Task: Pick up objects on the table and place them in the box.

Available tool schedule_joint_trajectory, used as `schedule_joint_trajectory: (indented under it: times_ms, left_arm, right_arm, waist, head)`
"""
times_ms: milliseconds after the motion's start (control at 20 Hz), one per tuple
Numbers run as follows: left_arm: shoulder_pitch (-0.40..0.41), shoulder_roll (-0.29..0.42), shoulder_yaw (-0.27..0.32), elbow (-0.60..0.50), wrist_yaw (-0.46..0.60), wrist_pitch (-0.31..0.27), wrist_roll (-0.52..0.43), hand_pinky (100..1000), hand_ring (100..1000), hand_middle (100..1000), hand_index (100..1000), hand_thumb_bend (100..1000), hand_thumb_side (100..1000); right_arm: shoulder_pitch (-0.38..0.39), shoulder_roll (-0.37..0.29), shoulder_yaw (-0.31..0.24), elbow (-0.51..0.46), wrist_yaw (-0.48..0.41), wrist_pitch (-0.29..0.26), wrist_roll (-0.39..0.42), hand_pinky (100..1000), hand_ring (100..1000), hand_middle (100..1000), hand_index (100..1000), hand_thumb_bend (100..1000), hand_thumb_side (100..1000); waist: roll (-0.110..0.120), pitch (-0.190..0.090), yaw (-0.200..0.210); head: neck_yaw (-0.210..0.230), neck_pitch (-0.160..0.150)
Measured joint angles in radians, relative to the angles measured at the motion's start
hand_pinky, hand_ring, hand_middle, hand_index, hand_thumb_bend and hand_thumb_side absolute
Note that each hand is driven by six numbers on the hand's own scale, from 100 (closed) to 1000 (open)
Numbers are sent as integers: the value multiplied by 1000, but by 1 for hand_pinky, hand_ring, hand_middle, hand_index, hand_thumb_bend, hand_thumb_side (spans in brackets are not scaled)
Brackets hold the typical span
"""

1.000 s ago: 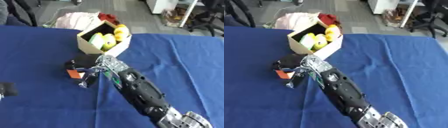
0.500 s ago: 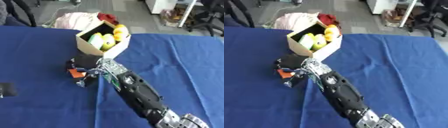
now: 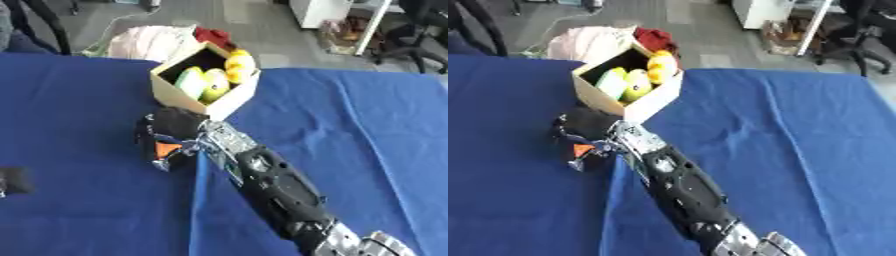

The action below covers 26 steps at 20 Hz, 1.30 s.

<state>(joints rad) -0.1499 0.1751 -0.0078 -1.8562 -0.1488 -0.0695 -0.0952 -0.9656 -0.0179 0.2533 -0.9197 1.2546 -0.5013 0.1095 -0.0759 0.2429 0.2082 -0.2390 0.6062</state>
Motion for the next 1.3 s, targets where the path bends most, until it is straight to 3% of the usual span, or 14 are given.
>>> schedule_joint_trajectory:
  times_ms: [100,200,550,800,1100,1300]
  left_arm:
    - [0,0,0,0,0,0,0,655,536,483,663,100,778]
    - [0,0,0,0,0,0,0,655,536,483,663,100,778]
    - [0,0,0,0,0,1,2,655,536,482,663,100,779]
    - [0,0,1,0,0,2,3,655,535,481,663,100,779]
    - [0,0,5,0,0,3,4,654,534,480,663,100,780]
    - [0,0,6,0,-1,4,5,654,534,480,663,100,780]
  right_arm:
    - [5,-9,0,0,-11,3,2,706,771,883,945,100,217]
    - [6,-14,-1,0,-23,9,15,769,831,923,971,100,223]
    - [7,-18,-13,6,-34,25,99,800,872,953,995,100,232]
    - [8,-23,-29,20,-43,50,158,641,756,911,971,100,240]
    - [8,-23,-38,19,-89,61,182,331,447,718,826,100,216]
    - [12,-33,-39,2,-134,54,140,263,387,659,790,100,202]
  waist:
    - [0,0,-3]
    - [0,0,-3]
    - [0,0,-5]
    - [0,0,-6]
    - [0,0,-8]
    - [0,0,-9]
  head:
    - [0,-1]
    - [0,-1]
    - [0,-1]
    - [0,-1]
    - [1,-1]
    - [1,-1]
